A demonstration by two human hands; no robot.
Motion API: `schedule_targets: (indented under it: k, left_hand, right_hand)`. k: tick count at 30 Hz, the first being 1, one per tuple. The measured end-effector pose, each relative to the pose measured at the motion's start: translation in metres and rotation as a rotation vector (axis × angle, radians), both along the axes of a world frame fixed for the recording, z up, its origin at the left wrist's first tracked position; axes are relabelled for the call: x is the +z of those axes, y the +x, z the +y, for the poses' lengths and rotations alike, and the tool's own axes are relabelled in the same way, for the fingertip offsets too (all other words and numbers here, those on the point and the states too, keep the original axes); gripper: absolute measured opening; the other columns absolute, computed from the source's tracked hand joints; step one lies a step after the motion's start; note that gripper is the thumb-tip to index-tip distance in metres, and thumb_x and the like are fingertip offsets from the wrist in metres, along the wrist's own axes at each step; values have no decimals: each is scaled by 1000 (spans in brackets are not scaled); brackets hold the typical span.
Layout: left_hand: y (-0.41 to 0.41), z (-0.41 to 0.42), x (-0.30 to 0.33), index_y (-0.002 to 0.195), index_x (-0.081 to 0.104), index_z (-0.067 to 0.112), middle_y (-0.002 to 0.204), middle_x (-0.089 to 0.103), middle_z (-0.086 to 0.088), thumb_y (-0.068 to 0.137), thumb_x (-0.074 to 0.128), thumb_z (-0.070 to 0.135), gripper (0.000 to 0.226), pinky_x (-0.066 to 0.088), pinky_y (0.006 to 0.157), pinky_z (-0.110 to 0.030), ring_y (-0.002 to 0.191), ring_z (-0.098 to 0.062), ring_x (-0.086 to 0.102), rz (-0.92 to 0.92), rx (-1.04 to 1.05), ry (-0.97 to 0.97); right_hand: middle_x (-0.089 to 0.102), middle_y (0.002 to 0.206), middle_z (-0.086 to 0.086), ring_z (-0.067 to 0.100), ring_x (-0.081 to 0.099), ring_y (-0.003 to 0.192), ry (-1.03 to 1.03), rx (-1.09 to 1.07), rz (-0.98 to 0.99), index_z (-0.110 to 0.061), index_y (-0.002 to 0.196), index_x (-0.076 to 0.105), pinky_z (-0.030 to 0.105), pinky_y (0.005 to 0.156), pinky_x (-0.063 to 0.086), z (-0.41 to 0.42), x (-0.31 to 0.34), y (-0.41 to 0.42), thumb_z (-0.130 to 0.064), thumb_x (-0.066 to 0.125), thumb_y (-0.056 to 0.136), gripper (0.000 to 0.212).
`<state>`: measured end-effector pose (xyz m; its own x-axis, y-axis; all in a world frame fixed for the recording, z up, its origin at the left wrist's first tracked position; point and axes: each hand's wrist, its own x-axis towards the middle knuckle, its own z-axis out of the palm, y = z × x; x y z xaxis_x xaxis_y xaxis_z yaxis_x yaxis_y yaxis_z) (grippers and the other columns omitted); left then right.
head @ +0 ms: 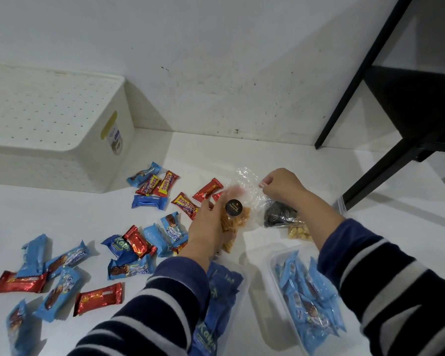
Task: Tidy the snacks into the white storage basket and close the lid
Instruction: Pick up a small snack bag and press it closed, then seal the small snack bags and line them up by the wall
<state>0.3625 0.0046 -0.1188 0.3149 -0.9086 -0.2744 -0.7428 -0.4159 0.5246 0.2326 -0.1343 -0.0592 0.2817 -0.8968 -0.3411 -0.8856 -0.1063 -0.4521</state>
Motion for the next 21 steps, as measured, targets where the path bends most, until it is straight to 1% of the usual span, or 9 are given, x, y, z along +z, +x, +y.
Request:
schedule_targets:
  k: [1,3,7,9,11,12,15,19,21]
  left_hand:
    - [-1,0,1,148,12,37,145,29,-8,79,74,28,93,44,104,-44,131,-30,42,-11,2,0]
    - [-3,-1,1,148,13,35,143,30,-8,78,75,29,94,45,102,-43,129,-29,43,-19,13,9]
    - [-4,-3,4,145,22,34,146,26,-5,76,77,31,88,42,105,-44,132,-28,39,115,78,4]
    - [-6,-8,11,141,33,30,143,30,-3,79,72,40,74,43,102,-43,128,-25,41,161,148,-86]
    - [-10,-17,22,128,47,25,130,45,-2,87,55,52,50,47,92,-39,116,-22,49,53,204,-223]
    - [-12,-23,28,118,53,23,120,53,-1,91,45,55,44,48,86,-36,107,-20,53,79,247,-266]
    - [-16,-39,42,102,57,16,96,62,1,96,33,54,45,40,74,-30,88,-18,57,372,346,-256]
    - [-16,-46,44,98,62,15,96,66,-2,97,44,34,26,43,69,-26,84,-16,58,571,411,-267]
    - [-16,-46,43,96,63,15,97,67,-3,96,47,28,21,48,74,-28,88,-19,61,617,435,-289]
  right_hand:
    - [70,104,20,26,63,81,-12,3,-15,7,95,70,31,67,49,2,0,-2,-1,52,82,24]
    - [72,106,8,21,64,93,-34,-14,-56,-4,97,74,26,73,48,5,0,-2,0,55,86,23]
    - [70,107,3,20,64,96,-77,-81,-109,-14,92,75,22,72,45,7,0,2,8,53,83,33]
    - [68,110,5,22,64,96,-83,-57,-106,-14,93,75,23,71,46,9,1,2,9,52,84,34]
    - [66,115,6,23,63,98,-90,-15,-117,-17,91,74,24,75,49,14,3,2,6,51,85,33]
    - [65,117,6,23,63,100,-90,6,-129,-20,88,73,26,80,51,16,5,1,3,51,86,32]
    - [66,119,4,21,62,105,-80,64,-169,-24,91,73,34,92,52,26,8,-1,-5,53,88,28]
    - [68,111,-4,14,61,104,-59,113,-206,-22,104,73,32,92,50,37,10,-8,-18,59,89,21]
    - [67,100,-8,8,59,97,-23,91,-290,-19,104,73,26,88,46,41,13,-10,-30,61,90,21]
